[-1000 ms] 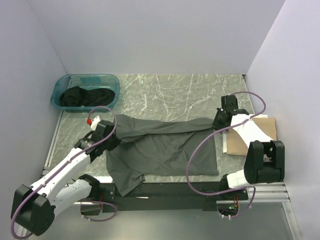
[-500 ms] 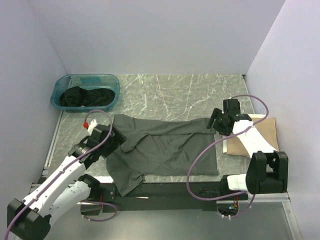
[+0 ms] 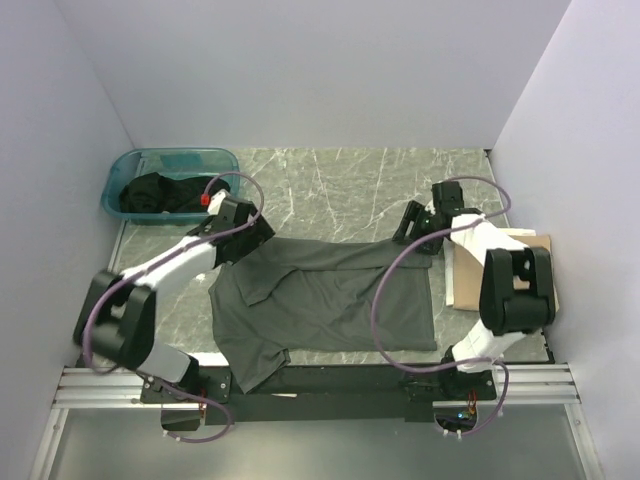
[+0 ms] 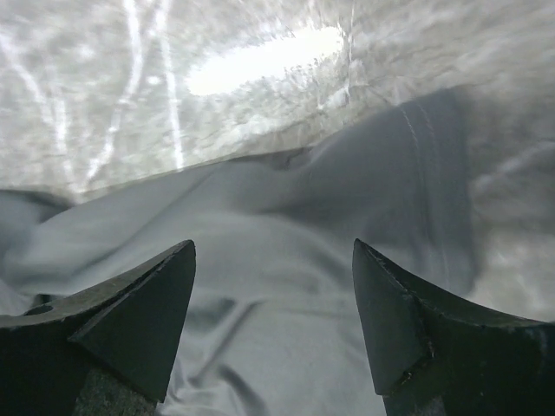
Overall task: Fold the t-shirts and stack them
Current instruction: Fold the tshirt
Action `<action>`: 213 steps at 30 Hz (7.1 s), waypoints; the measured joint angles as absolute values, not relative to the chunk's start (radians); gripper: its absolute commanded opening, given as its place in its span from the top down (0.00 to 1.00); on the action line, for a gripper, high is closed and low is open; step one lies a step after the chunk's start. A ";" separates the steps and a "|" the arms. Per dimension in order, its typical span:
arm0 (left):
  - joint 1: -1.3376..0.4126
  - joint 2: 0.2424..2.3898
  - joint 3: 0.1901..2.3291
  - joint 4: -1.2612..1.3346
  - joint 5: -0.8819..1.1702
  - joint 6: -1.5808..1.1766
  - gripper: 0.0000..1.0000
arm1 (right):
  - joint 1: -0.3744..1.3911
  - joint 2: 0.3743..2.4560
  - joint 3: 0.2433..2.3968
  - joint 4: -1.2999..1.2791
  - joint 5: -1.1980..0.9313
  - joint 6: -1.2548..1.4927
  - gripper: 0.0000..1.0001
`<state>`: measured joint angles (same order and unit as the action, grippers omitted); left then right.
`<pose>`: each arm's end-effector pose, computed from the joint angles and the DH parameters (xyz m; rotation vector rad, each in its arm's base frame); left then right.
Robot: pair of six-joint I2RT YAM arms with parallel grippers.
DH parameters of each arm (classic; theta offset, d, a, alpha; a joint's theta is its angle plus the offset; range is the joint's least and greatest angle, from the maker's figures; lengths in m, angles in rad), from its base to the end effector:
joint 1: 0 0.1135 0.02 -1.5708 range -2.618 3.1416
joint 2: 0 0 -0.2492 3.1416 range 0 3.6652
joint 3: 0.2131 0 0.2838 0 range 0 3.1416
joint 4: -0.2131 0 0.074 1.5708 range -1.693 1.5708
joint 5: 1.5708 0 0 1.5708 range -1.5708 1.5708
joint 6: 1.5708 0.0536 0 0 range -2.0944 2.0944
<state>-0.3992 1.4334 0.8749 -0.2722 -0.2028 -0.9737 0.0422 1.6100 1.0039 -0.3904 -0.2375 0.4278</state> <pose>0.3158 -0.1215 0.1709 -0.7760 2.2903 -0.4039 0.3596 0.0278 0.1480 0.4078 2.5662 0.4799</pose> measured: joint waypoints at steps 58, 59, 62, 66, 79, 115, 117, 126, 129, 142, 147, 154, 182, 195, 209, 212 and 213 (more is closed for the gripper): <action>-0.309 1.748 1.042 -0.306 -0.154 -0.841 0.01 | 0.059 1.722 1.025 -0.412 -0.115 0.451 0.20; -0.310 1.763 1.072 -0.311 -0.147 -0.839 0.00 | 0.054 1.733 1.037 -0.419 -0.119 0.451 0.20; -0.310 1.828 1.145 -0.296 -0.136 -0.828 0.01 | 0.037 1.774 1.087 -0.430 -0.122 0.447 0.20; -0.309 1.897 1.235 -0.310 -0.131 -0.820 0.01 | 0.014 1.836 1.165 -0.443 -0.122 0.443 0.20; -0.307 2.112 1.555 -0.380 -0.120 -0.805 0.01 | -0.062 2.075 1.520 -0.532 -0.091 0.410 0.20; -0.884 0.876 0.463 -0.620 -0.176 -1.222 0.07 | -0.020 0.805 0.604 -0.540 -0.080 0.560 0.18; -0.919 0.868 0.440 -0.619 -0.168 -1.269 0.12 | -0.020 0.794 0.582 -0.539 -0.079 0.567 0.18; -0.953 0.975 0.443 -0.611 -0.200 -1.384 0.32 | -0.020 0.770 0.547 -0.553 -0.071 0.587 0.19; -0.953 1.031 0.469 -0.610 -0.231 -1.414 0.38 | -0.020 0.752 0.546 -0.561 -0.070 0.590 0.19; -0.953 1.127 0.510 -0.596 -0.309 -1.434 0.99 | -0.020 0.607 0.489 -0.726 -0.044 0.777 0.19; -0.952 1.036 0.509 -0.621 -0.336 -1.426 0.99 | -0.020 0.601 0.426 -0.770 -0.044 0.827 0.23; -0.948 0.999 0.509 -0.642 -0.357 -1.415 0.99 | -0.020 0.587 0.319 -0.770 -0.045 0.875 0.31; -0.818 1.001 0.610 -0.641 -0.361 -1.253 0.99 | -0.019 0.686 0.358 -0.607 0.021 0.835 1.00; -0.667 1.119 0.799 -0.563 -0.331 -1.081 0.99 | -0.019 0.859 0.534 -0.587 0.003 0.784 1.00; -0.526 1.340 1.037 -0.535 -0.293 -0.952 0.99 | -0.019 1.079 0.732 -0.564 0.005 0.736 1.00; -0.503 1.396 1.092 -0.532 -0.281 -0.926 0.99 | -0.019 1.126 0.767 -0.555 0.008 0.733 1.00; -0.496 1.418 1.113 -0.529 -0.274 -0.914 0.99 | -0.019 1.139 0.776 -0.553 0.008 0.732 1.00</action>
